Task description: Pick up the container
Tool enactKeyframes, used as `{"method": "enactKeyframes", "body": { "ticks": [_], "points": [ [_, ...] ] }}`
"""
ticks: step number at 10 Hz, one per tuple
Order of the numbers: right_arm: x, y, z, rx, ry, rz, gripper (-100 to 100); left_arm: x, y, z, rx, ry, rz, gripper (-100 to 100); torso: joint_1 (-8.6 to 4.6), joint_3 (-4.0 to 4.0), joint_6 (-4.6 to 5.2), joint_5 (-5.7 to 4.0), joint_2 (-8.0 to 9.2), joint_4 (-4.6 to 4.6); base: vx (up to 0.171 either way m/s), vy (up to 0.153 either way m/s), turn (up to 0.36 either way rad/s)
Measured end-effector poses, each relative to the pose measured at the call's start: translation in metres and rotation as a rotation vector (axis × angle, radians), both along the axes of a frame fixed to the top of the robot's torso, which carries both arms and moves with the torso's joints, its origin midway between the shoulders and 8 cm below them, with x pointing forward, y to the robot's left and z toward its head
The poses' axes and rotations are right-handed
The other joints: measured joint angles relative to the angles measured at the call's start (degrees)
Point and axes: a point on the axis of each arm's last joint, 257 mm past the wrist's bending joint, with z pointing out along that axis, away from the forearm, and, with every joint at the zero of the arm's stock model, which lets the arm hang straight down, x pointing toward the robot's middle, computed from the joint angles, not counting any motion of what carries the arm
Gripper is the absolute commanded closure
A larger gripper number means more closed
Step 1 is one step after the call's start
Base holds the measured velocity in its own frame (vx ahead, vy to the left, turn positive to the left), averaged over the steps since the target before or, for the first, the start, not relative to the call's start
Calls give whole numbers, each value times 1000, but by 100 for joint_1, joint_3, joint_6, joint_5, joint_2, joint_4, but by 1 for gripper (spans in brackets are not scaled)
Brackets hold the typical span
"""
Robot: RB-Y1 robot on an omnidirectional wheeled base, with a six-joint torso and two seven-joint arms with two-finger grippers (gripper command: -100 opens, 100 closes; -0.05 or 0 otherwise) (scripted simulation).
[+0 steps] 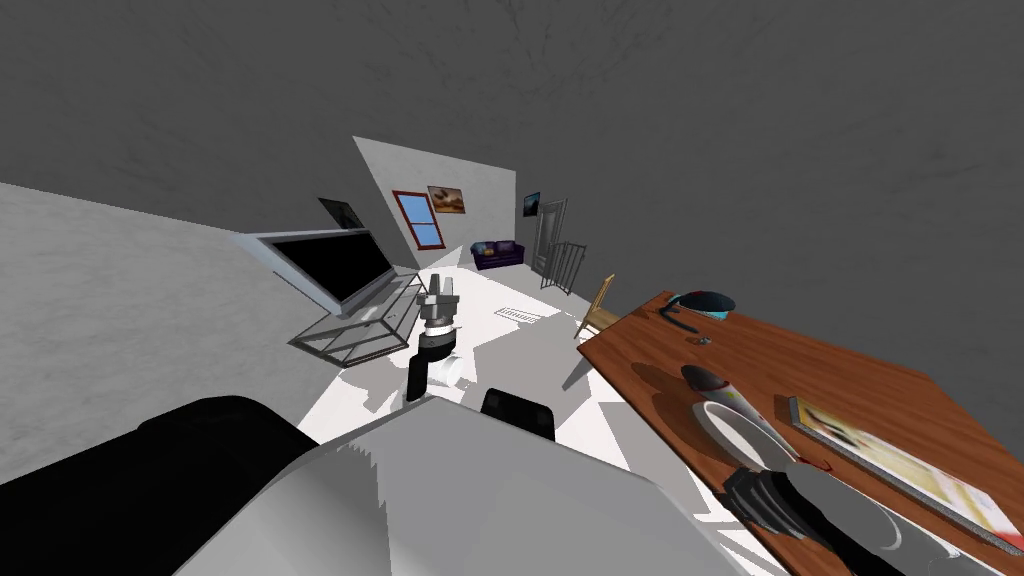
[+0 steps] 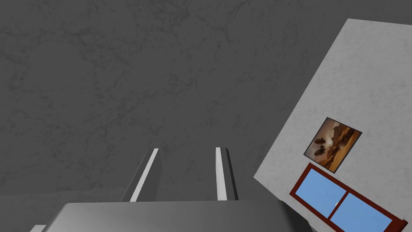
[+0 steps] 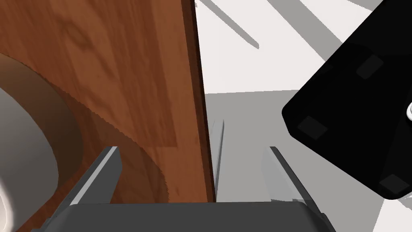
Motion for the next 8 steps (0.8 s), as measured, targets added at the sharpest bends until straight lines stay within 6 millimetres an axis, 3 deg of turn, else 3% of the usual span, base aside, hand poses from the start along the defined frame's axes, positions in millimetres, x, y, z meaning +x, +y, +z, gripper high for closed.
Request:
{"method": "enactKeyframes", "body": {
  "ticks": [2, 6, 7, 8],
  "points": [
    [-11, -33, 22, -72, 16, 3, -100, 0, 0, 0, 0, 0, 0, 0, -20, -3, 1, -4, -6, -1, 24, -69, 165],
    [-9, -71, 49, -158, 27, 1, -100, 0, 0, 0, 0, 0, 0, 0, -18, -6, 6, -5, -9, -3, 23, -52, 117],
    [-9, -71, 50, -161, 26, 0, 0, 0, 0, 0, 0, 0, 0, 0, -7, -3, 8, -6, -3, -2, 3, -7, -2],
    [-9, -71, 49, -161, 26, 0, -100, 0, 0, 0, 0, 0, 0, 0, 3, 0, 8, -2, 1, -1, 100, -1, -93]
  ]
}}
